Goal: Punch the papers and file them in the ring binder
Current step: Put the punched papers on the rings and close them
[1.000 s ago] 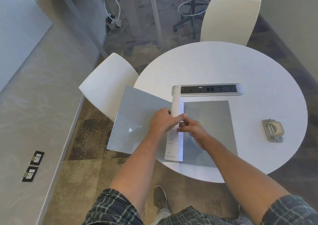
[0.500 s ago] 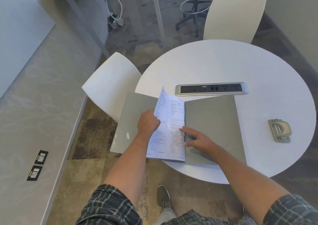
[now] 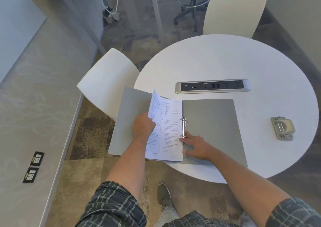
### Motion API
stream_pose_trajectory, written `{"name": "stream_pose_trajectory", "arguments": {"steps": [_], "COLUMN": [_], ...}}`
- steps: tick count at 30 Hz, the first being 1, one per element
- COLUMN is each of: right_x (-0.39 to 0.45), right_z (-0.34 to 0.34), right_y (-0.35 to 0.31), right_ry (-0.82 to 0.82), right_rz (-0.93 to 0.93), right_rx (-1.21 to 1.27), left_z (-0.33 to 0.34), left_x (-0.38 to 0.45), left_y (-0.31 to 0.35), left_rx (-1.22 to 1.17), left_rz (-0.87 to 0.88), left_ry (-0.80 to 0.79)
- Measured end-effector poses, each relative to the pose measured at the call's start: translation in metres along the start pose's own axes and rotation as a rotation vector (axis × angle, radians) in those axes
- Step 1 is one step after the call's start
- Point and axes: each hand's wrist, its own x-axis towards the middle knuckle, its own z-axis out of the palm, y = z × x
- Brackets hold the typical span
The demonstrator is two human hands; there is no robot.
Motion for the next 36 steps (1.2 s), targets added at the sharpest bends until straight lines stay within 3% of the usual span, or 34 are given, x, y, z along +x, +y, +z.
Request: {"name": "stream_pose_trajectory", "arguments": {"steps": [10,17,19,23,29,36], "right_x": [0.006,0.004,0.004,-0.004,-0.018,-0.036], "right_z": [0.009,0.008,0.003,-0.004,-0.016,-0.033], "right_y": [-0.001,-0.004,-0.005,-0.009,-0.014,-0.006], "right_ry": [0.067,0.051,0.056,0.158,0.271,0.298], "right_rz": [0.045,0.051,0.039,0.094,0.003,0.001], "right_rx": [-0.212,-0.129,-0.008,0.489,0.907,1.113], "left_z": [0.006,0.0,-0.002,-0.003,0.006,0.023], "left_x": [0.001,0.002,0.005,0.001,-0.025,-0.047], "left_y": [0.002,0.01,0.016,0.031,0.061,0.08], "left_rx": [-0.072,-0.245,-0.34,-0.561,-0.787,-0.843], "left_rz": [-0.02,-0.054,-0.051,-0.047,-0.104,-0.04], "left_ry": [-0.038,-0.127,-0.198,-0.394,-0.612,-0.762]}}
